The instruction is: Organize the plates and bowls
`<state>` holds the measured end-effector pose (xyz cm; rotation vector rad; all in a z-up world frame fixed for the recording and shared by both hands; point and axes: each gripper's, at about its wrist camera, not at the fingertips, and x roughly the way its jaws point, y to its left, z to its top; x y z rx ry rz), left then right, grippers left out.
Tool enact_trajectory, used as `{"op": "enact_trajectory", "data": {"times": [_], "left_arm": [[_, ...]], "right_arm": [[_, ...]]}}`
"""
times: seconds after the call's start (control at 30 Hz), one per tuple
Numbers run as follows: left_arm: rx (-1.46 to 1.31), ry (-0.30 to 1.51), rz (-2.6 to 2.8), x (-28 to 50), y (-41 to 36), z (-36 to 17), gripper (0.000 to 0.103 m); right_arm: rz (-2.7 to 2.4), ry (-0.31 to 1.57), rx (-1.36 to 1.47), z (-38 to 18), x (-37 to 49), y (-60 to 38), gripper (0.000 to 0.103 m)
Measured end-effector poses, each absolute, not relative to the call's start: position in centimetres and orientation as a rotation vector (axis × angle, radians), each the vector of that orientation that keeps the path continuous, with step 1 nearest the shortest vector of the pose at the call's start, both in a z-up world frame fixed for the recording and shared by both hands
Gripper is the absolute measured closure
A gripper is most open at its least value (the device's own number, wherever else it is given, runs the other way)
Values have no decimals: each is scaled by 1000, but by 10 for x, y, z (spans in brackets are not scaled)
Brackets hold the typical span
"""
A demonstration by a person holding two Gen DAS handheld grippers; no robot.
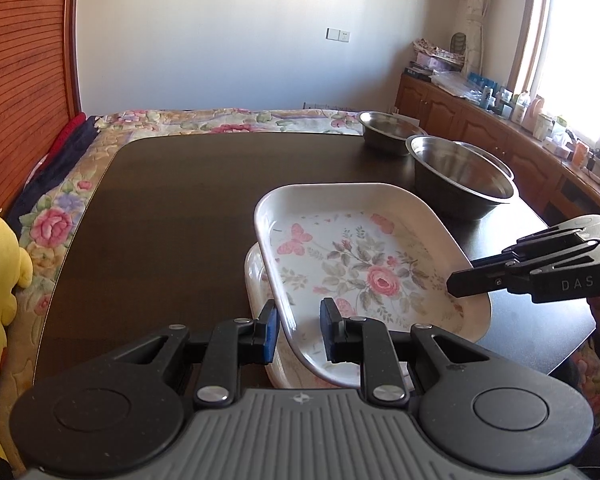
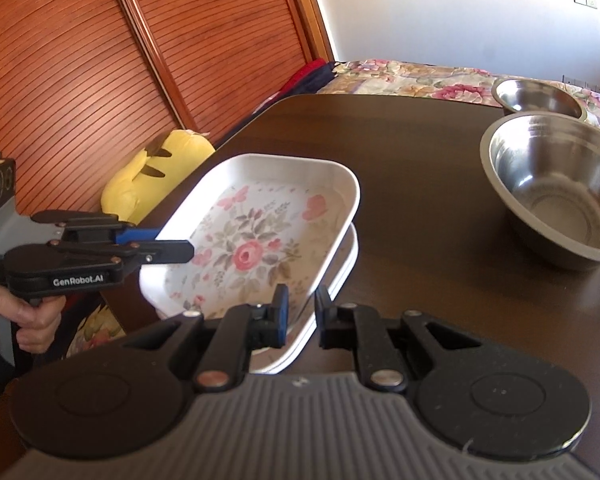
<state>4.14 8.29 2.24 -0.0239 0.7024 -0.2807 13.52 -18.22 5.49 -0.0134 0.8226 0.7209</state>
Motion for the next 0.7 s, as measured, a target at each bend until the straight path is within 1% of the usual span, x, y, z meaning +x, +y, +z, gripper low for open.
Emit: {"op": "enact_trajectory", "data": {"times": [0.7], "left_arm": [[-16, 703, -276, 42, 80, 14, 79]], "right_arm": [[707, 816, -33, 52, 129, -177, 87]]}}
